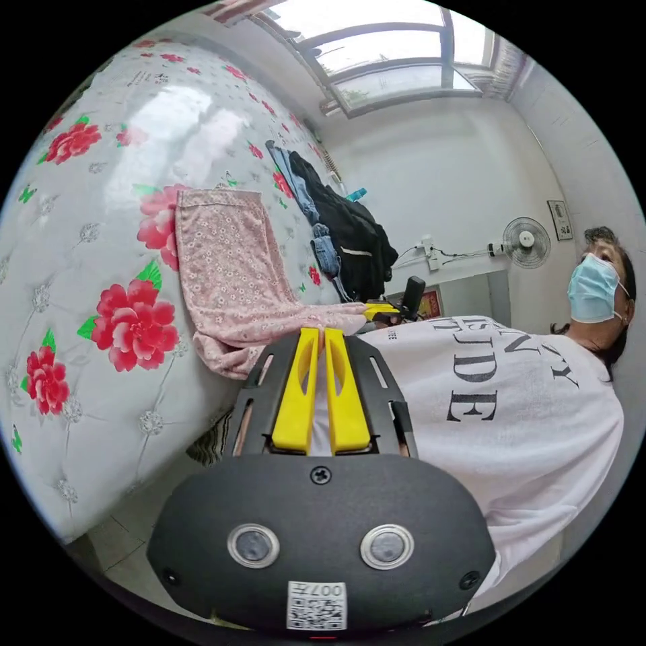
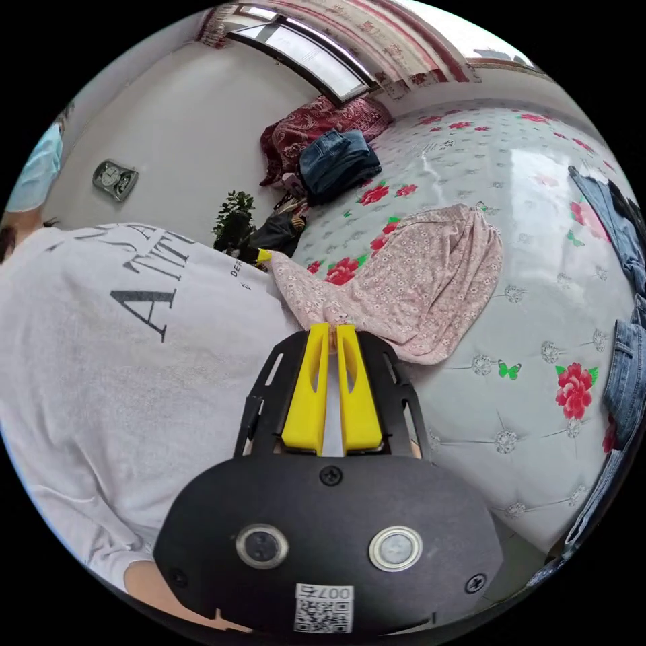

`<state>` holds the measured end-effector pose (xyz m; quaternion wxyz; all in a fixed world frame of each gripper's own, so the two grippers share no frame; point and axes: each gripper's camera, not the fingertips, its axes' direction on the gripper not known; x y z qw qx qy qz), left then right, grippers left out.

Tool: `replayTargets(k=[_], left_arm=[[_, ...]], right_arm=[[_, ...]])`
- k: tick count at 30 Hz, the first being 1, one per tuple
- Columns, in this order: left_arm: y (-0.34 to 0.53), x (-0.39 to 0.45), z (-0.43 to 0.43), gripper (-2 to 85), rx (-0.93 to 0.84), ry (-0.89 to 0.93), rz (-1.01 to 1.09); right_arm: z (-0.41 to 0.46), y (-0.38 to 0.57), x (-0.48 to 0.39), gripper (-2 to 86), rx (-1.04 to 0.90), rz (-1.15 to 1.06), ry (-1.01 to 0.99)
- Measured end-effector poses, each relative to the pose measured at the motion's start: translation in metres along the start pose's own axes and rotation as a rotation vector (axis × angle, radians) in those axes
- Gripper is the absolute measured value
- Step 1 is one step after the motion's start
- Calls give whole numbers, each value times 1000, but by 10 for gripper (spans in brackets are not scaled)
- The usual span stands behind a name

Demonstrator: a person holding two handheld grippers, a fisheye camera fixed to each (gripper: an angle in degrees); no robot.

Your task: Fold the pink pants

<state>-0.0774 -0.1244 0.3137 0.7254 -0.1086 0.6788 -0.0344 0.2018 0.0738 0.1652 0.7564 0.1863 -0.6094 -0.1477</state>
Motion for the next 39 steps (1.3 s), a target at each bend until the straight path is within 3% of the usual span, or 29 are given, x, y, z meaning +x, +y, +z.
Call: replayTargets(k=[5, 12, 19, 24, 29, 33, 39], left_arm=[[-101, -19, -24, -2, 100, -31, -5], [-216, -93, -27, 75, 282, -264, -239], [-148, -155, -3, 116, 65, -220, -363], [-103, -171, 11, 153, 40, -72, -401], [-124, -184, 12, 142, 29, 21, -348], [-154, -192, 12, 60, -94, 6, -373], [-165, -174, -55, 47, 51, 151, -334]], right_arm=[[-50, -93, 42, 4, 91, 13, 8], [-60, -204, 188, 48, 118, 308, 240], [-71, -89, 254, 90, 149, 544, 78], [-62, -39, 276, 101, 126, 652, -55], [-50, -65, 295, 90, 101, 638, -205], [-44, -98, 299, 50, -36, 611, -213], [-102, -126, 275, 19, 37, 592, -304]])
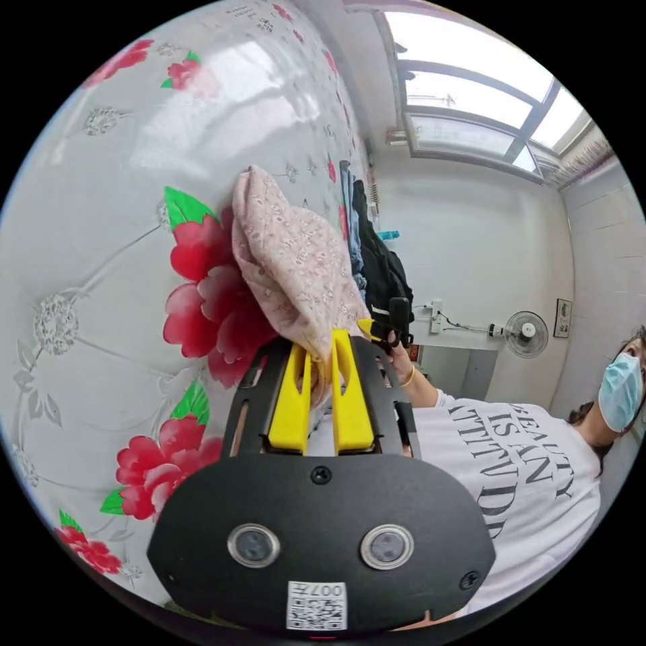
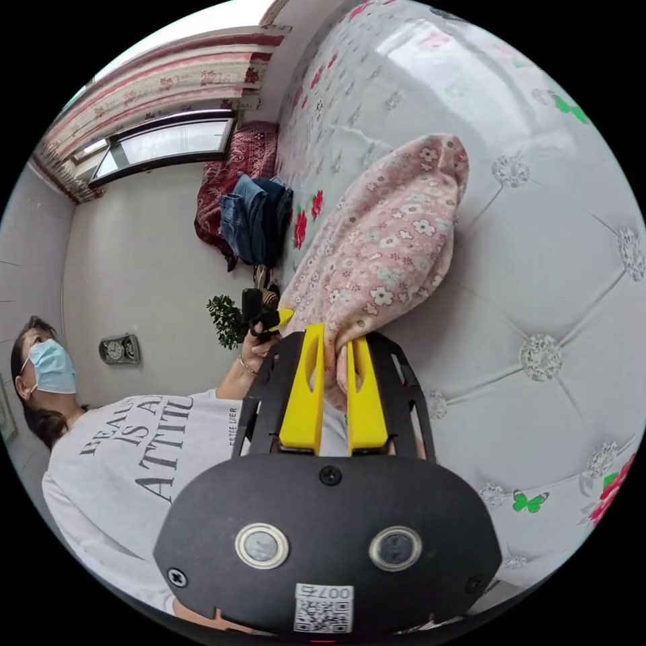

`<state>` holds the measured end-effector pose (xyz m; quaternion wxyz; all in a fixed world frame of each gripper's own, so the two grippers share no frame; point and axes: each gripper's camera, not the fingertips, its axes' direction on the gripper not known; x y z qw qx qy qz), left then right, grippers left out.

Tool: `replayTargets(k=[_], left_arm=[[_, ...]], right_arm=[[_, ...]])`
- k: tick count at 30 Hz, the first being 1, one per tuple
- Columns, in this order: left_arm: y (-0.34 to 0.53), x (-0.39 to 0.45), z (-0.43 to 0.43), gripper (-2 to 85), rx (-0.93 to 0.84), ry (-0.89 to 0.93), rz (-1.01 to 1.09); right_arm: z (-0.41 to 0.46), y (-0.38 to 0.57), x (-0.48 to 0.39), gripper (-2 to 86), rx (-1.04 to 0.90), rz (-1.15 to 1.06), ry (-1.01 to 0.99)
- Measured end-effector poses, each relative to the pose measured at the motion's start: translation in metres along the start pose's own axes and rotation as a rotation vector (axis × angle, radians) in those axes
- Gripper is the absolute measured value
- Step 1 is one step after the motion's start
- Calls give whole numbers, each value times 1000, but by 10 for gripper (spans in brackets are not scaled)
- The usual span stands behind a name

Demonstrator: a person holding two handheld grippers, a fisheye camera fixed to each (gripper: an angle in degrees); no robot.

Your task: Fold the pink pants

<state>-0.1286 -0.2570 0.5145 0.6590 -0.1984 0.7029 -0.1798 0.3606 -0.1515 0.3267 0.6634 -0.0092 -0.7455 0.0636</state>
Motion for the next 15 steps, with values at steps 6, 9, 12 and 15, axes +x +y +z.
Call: replayTargets(k=[6, 9, 12, 15], left_arm=[[-42, 43, -95, 46, 138, 50, 117], [-65, 74, -156, 45, 236, -2, 237], [-68, 90, -208, 45, 338, -41, 302], [-60, 85, -232, 45, 396, -83, 311]], right_arm=[[-2, -88, -105, 7, -58, -202, -10], [16, -139, -173, 7, -79, -367, 5], [36, -166, -219, 7, -73, -492, 34], [56, -175, -220, 8, -72, -500, 32]])
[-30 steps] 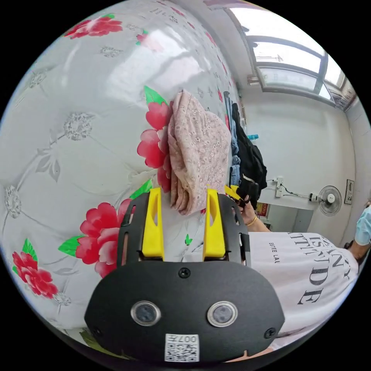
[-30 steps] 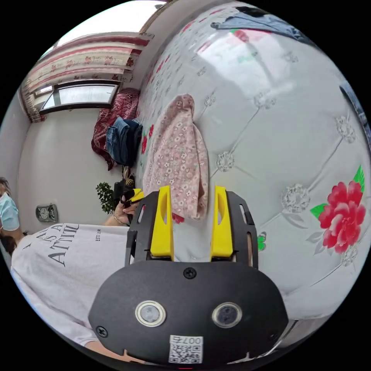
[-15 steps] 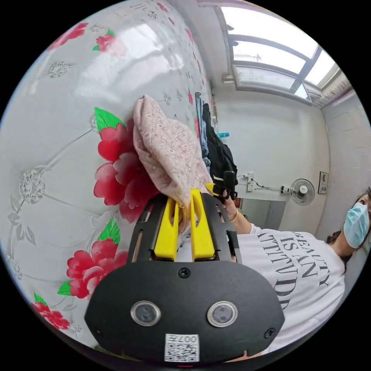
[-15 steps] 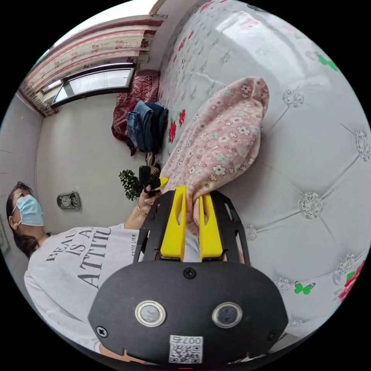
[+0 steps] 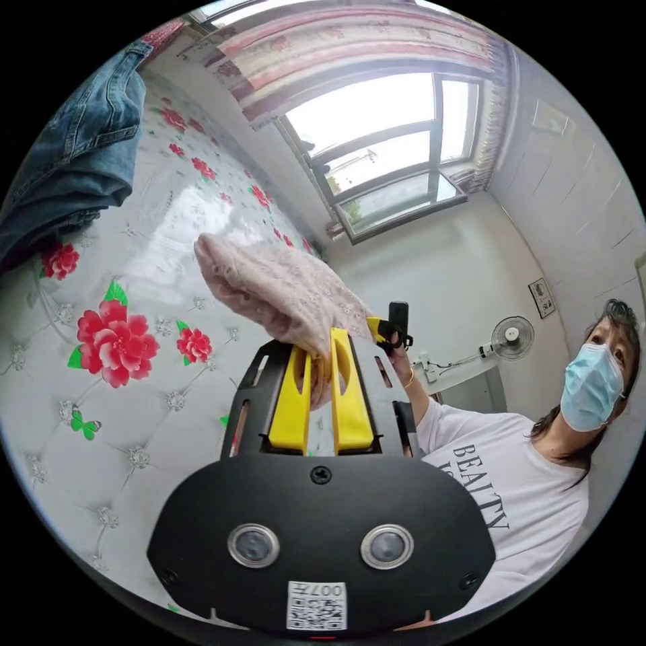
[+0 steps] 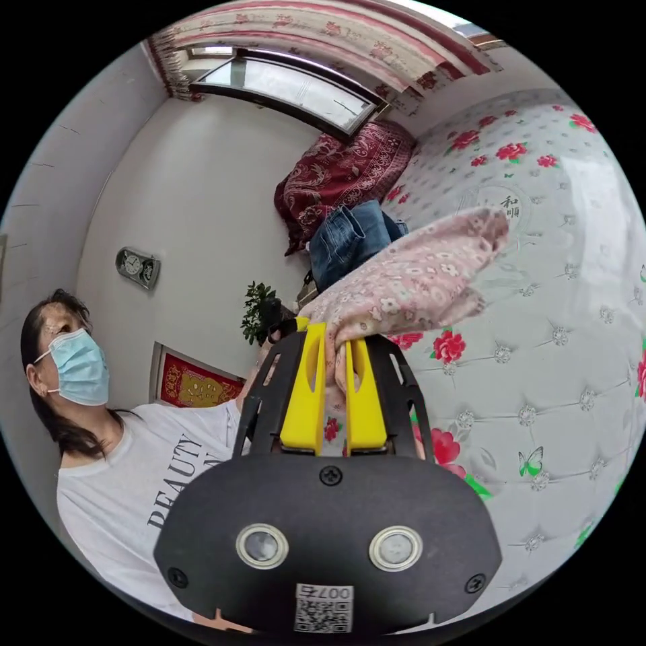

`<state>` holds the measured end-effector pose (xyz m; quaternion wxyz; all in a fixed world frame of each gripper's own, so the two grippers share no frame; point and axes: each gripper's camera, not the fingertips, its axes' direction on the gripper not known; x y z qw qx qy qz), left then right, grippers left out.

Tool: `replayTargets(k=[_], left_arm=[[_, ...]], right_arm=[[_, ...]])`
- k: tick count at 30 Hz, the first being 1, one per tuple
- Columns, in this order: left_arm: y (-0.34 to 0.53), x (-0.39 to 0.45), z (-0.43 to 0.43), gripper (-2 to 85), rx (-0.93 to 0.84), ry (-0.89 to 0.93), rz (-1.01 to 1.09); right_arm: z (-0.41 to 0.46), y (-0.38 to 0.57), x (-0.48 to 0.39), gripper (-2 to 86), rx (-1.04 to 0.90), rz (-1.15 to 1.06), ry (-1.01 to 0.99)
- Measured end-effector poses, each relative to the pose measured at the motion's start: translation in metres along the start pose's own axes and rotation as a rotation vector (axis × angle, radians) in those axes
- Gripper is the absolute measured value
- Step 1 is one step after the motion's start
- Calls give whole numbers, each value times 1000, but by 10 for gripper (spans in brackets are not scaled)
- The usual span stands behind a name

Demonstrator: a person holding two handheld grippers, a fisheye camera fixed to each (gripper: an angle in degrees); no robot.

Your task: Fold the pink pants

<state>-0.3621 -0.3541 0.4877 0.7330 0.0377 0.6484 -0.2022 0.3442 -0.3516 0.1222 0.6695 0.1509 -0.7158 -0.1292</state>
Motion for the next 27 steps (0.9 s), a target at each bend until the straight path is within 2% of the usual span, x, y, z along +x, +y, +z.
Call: replayTargets(k=[2, 9, 14, 17, 24, 27], left_arm=[[10, -14, -4, 46, 2, -26, -21], [105, -115, 47, 44, -189, -19, -386], [131, -129, 54, 44, -131, 76, -475], [80, -117, 56, 43, -132, 42, -374], [-130, -45, 46, 46, -44, -61, -10], [-186, -30, 53, 48, -15, -122, 28]], right_arm=[[13, 9, 20, 9, -3, 44, -34], [73, 105, 125, 6, -177, 411, 22], [76, 130, 138, 4, -146, 497, -64], [79, 79, 131, 3, -141, 441, -66], [65, -136, 46, 4, -8, 87, 20], [72, -197, 36, 7, 59, 60, 62]])
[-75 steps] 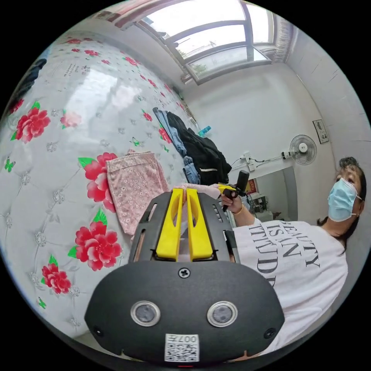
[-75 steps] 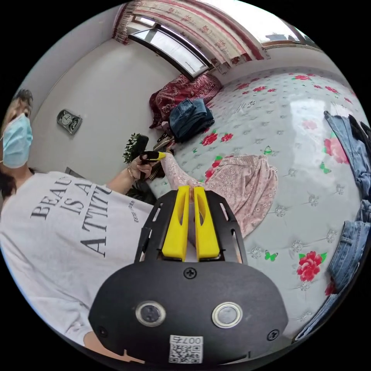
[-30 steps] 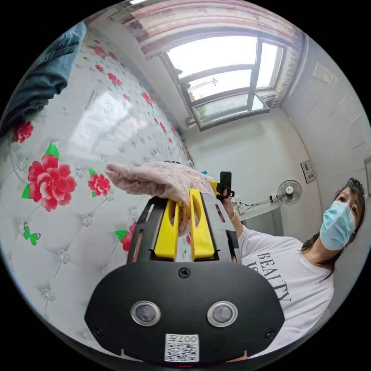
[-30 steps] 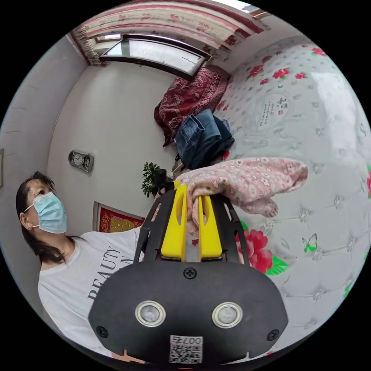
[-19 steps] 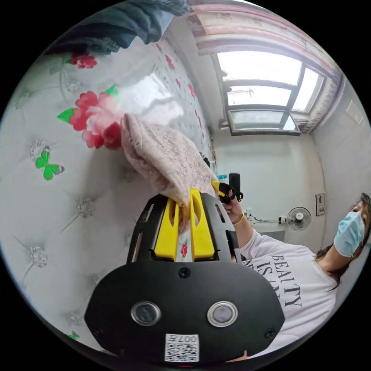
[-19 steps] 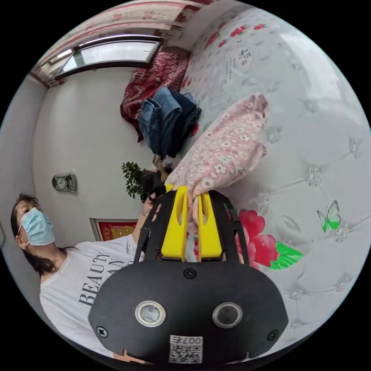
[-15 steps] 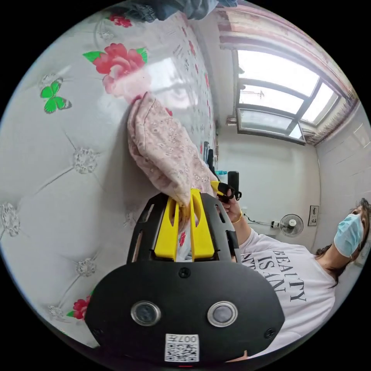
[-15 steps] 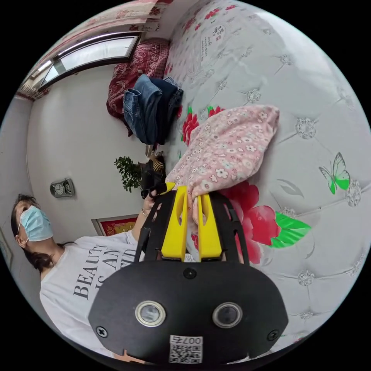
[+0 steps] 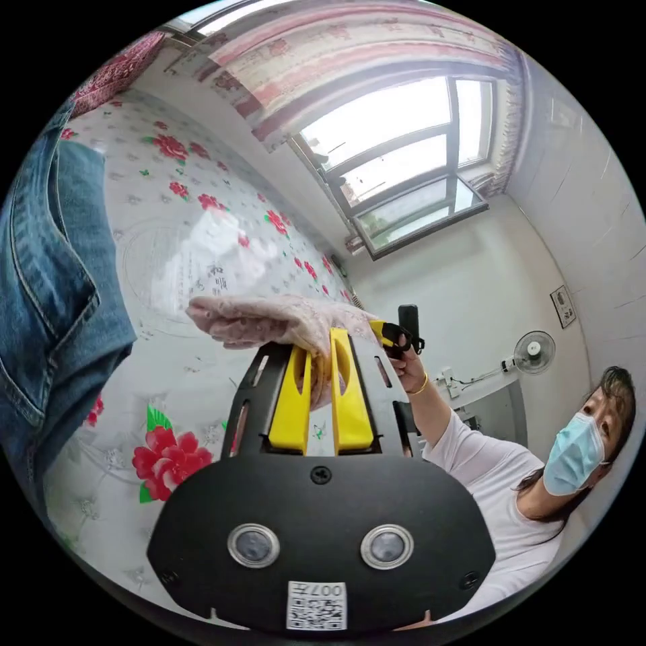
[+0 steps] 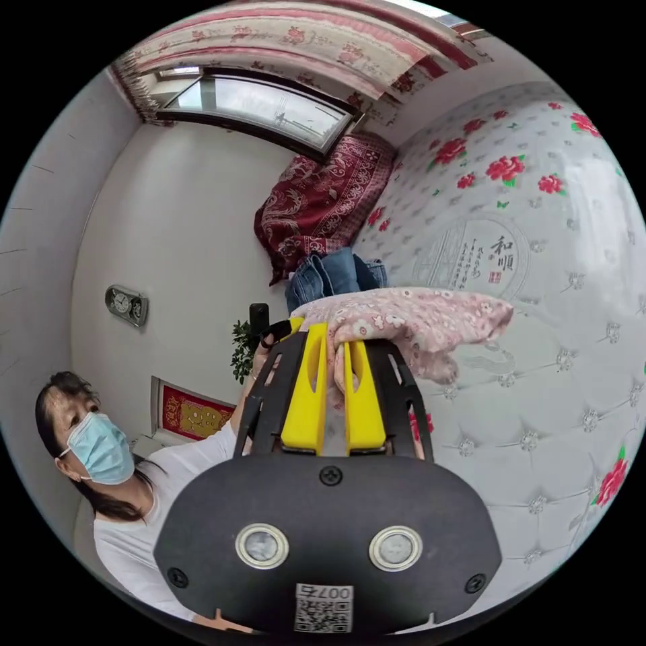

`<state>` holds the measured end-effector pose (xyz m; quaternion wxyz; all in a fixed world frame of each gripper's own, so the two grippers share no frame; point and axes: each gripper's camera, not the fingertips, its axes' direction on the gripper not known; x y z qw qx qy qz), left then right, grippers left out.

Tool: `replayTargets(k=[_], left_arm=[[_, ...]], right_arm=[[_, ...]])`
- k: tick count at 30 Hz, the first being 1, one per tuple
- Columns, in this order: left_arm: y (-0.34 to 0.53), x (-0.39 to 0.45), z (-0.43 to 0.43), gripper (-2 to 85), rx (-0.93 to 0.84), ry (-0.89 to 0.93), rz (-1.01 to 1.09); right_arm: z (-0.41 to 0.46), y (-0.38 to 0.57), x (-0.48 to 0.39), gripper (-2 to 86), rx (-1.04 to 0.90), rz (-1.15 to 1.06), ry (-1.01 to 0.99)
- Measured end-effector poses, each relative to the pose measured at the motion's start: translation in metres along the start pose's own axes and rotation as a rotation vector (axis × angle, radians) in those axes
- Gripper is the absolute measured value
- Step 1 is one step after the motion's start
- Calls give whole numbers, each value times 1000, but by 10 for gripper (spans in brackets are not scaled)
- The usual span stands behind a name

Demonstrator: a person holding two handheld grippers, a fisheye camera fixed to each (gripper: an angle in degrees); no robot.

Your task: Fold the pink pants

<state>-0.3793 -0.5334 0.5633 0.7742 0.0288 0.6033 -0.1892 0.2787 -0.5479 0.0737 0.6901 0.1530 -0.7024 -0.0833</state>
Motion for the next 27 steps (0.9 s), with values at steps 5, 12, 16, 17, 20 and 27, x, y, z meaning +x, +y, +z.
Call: replayTargets(k=[5, 12, 16, 17, 20, 27], left_arm=[[-16, -46, 46, 77, -29, -228, -229], [165, -53, 93, 107, -144, -432, -150], [320, -7, 122, 82, -316, -538, -110], [338, 1, 127, 80, -347, -551, -109], [405, 49, 153, 62, -460, -675, -26], [433, 92, 213, 79, -630, -887, 150]], right_arm=[[57, -33, 45, 25, 110, 154, 203], [138, 133, 103, 50, -94, 158, 448], [126, 296, 72, 59, -140, 162, 601], [117, 316, 67, 60, -128, 180, 619], [53, 393, 37, 68, -7, 303, 806], [-118, 490, -53, 88, 489, 530, 1390]])
